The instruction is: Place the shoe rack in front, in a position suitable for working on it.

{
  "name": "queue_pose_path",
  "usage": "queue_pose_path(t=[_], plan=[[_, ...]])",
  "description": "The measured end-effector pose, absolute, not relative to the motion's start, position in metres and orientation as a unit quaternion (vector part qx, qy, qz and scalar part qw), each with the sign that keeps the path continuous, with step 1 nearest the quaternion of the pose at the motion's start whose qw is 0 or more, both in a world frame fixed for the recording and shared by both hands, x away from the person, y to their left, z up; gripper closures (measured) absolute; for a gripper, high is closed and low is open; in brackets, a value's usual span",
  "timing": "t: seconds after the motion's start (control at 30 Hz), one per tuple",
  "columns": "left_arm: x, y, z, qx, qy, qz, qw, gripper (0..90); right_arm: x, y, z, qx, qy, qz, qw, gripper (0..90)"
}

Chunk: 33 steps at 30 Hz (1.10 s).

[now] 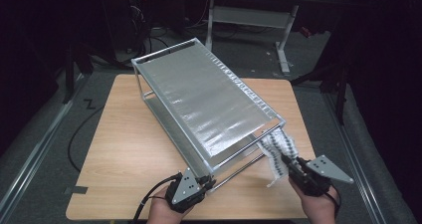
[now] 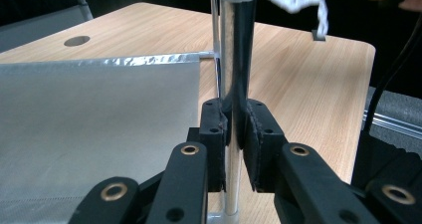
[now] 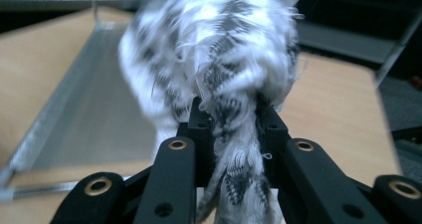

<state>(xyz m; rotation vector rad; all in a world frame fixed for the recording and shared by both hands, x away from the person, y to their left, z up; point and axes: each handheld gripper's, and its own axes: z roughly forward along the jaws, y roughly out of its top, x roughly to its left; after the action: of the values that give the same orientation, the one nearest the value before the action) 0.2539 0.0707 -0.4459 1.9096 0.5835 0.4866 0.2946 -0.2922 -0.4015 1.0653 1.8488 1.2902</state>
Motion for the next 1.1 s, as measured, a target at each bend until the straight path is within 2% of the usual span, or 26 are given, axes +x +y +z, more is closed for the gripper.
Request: queue_pose_path(t=[0.2,0.33,0.5,0.57,0.63,0.77,0.93,1.1], plan=[[0.254,0.072,-0.447,0.793,0.245,0.198,0.521,79.7,0.29,-0.299,-0.375,0.402,0.671,0.518,0.347,75.7],[0.252,0.074,-0.446,0.794,0.247,0.194,0.521,79.7,0.301,-0.293,-0.364,0.403,0.666,0.519,0.353,75.7],[0.248,0.077,-0.444,0.793,0.255,0.194,0.519,79.3,0.322,-0.286,-0.355,0.405,0.666,0.533,0.33,74.3],[0.245,0.078,-0.443,0.785,0.266,0.195,0.524,76.3,0.324,-0.286,-0.359,0.406,0.663,0.533,0.333,74.7],[0.241,0.078,-0.444,0.782,0.272,0.201,0.524,68.8,0.326,-0.287,-0.362,0.408,0.674,0.519,0.332,74.8],[0.24,0.078,-0.453,0.78,0.279,0.203,0.521,64.4,0.326,-0.293,-0.366,0.41,0.683,0.496,0.346,74.9],[0.244,0.071,-0.46,0.794,0.265,0.208,0.506,64.9,0.328,-0.292,-0.371,0.413,0.697,0.47,0.35,74.8],[0.245,0.073,-0.459,0.794,0.266,0.207,0.506,79.0,0.33,-0.289,-0.376,0.409,0.709,0.466,0.337,74.9]])
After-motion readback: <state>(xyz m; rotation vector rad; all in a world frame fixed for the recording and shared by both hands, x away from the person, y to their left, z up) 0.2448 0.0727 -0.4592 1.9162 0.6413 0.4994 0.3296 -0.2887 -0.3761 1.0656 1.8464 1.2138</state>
